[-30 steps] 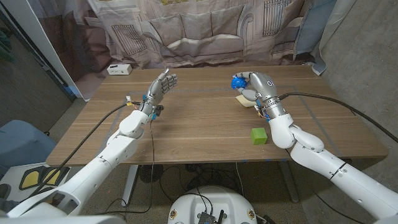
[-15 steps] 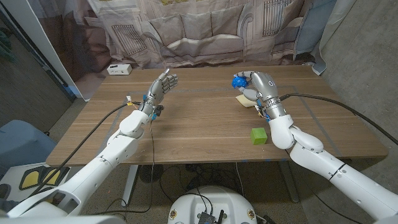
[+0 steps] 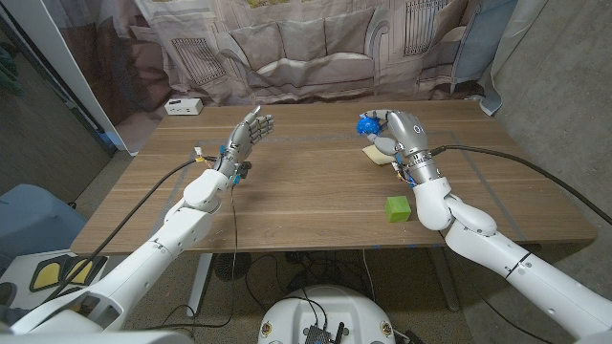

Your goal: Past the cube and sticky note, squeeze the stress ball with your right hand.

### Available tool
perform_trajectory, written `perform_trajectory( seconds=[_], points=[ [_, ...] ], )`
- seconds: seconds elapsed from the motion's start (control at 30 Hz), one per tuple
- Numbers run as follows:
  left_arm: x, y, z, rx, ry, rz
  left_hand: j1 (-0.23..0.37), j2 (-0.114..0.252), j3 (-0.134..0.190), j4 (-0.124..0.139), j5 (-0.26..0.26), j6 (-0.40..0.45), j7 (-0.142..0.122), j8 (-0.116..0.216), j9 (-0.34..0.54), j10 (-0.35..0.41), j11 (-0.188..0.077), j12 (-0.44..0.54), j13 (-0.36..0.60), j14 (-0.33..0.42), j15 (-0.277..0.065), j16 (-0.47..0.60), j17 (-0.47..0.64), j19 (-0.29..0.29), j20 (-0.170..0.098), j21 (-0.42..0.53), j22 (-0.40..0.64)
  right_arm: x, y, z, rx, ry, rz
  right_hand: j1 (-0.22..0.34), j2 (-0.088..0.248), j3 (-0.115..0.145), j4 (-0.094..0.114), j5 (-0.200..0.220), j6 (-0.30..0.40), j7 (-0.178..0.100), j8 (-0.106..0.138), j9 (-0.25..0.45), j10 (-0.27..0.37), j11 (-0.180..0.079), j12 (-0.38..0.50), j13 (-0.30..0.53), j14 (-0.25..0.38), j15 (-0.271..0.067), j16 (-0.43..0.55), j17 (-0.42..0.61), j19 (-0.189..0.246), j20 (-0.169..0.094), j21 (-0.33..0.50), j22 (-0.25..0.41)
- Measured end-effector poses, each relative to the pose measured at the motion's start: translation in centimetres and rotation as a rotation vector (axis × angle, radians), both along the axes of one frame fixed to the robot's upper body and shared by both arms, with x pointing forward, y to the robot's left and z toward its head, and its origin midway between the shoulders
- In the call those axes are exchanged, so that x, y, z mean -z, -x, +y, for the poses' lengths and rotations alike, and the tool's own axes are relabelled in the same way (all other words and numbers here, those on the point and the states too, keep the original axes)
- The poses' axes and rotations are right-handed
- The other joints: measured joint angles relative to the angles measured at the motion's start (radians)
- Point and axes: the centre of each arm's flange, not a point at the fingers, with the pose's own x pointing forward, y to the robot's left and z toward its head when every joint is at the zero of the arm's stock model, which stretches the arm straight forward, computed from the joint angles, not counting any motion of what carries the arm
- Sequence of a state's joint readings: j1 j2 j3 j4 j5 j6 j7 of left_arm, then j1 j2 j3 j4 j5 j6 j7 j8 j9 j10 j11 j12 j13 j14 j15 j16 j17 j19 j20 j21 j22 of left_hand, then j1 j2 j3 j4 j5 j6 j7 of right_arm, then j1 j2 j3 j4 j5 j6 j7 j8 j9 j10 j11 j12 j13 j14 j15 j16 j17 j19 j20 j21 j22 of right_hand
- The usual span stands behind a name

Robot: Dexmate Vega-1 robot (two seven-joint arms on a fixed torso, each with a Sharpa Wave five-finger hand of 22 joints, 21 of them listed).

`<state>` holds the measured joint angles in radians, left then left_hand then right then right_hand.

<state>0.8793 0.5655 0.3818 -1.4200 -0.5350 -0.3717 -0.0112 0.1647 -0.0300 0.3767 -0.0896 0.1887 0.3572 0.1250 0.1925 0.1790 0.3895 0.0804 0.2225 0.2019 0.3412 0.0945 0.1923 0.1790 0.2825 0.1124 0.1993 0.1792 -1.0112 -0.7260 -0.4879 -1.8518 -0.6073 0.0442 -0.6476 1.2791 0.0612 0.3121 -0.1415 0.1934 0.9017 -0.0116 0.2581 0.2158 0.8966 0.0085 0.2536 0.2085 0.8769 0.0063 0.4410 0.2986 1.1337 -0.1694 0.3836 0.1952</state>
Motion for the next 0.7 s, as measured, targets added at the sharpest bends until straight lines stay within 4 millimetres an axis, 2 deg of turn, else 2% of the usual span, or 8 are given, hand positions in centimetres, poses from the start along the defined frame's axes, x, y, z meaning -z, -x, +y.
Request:
perform_trajectory(
  seconds=[0.1, 0.2, 0.33, 0.47, 0.7],
  points=[
    [0.12, -0.08, 0.01, 0.002, 0.001, 0.004, 0.000, 0.000, 0.000, 0.000, 0.000, 0.000, 0.000, 0.000, 0.000, 0.000, 0.000, 0.000, 0.000, 0.000, 0.000, 0.000, 0.000, 0.000, 0.000, 0.000, 0.000, 0.09, -0.03, -0.04, 0.004, -0.001, 0.002, 0.000, 0.000, 0.000, 0.000, 0.000, -0.005, -0.005, -0.006, 0.003, -0.001, 0.001, -0.005, 0.000, -0.006, -0.006, -0.006, 0.005, -0.011, 0.003, 0.000, 0.000],
    [0.18, -0.19, 0.05, 0.004, 0.003, 0.007, 0.000, 0.000, 0.000, 0.000, 0.000, 0.000, 0.000, 0.000, 0.000, 0.000, 0.000, 0.000, 0.000, 0.000, 0.000, 0.000, 0.000, 0.000, 0.000, 0.000, 0.000, 0.10, 0.06, 0.01, 0.007, -0.003, 0.002, 0.000, 0.000, -0.012, 0.008, 0.000, -0.010, -0.010, -0.014, 0.005, -0.021, -0.004, -0.010, 0.003, -0.014, -0.014, -0.014, 0.011, -0.032, 0.004, 0.000, 0.000],
    [0.23, -0.30, 0.11, 0.005, 0.005, 0.009, 0.000, 0.000, 0.004, -0.004, 0.000, 0.000, 0.000, 0.000, 0.000, 0.000, 0.000, 0.000, 0.000, 0.000, 0.000, 0.000, 0.000, 0.000, 0.000, 0.000, 0.000, 0.09, 0.13, 0.07, 0.012, -0.003, 0.006, -0.013, 0.013, -0.026, 0.011, 0.000, -0.022, -0.021, -0.023, 0.005, -0.040, 0.004, -0.018, 0.008, -0.025, -0.025, -0.030, 0.013, -0.054, 0.011, 0.000, -0.003],
    [0.32, -0.38, 0.19, 0.007, 0.007, 0.011, 0.000, 0.000, 0.004, -0.004, 0.000, 0.000, 0.000, 0.000, 0.000, 0.000, 0.000, 0.000, 0.000, 0.000, 0.000, 0.000, 0.000, 0.000, 0.000, 0.000, 0.000, 0.09, 0.18, 0.14, 0.016, 0.000, 0.010, -0.024, 0.024, -0.034, 0.014, 0.000, -0.034, -0.012, -0.030, 0.005, -0.056, 0.010, -0.029, 0.009, -0.038, -0.037, -0.039, 0.014, -0.073, 0.012, -0.001, -0.005],
    [0.39, -0.46, 0.31, 0.008, 0.012, 0.013, 0.000, 0.000, 0.004, -0.004, 0.000, 0.000, 0.000, 0.000, 0.000, 0.000, 0.000, 0.000, 0.000, 0.000, 0.000, 0.000, 0.000, 0.000, 0.000, 0.000, 0.000, 0.09, 0.25, 0.27, 0.024, 0.010, 0.012, -0.041, 0.041, -0.049, 0.026, 0.000, -0.054, 0.001, -0.045, 0.005, -0.078, 0.020, -0.037, 0.009, -0.061, -0.060, -0.076, 0.019, -0.118, 0.043, -0.018, -0.014]
  ],
)
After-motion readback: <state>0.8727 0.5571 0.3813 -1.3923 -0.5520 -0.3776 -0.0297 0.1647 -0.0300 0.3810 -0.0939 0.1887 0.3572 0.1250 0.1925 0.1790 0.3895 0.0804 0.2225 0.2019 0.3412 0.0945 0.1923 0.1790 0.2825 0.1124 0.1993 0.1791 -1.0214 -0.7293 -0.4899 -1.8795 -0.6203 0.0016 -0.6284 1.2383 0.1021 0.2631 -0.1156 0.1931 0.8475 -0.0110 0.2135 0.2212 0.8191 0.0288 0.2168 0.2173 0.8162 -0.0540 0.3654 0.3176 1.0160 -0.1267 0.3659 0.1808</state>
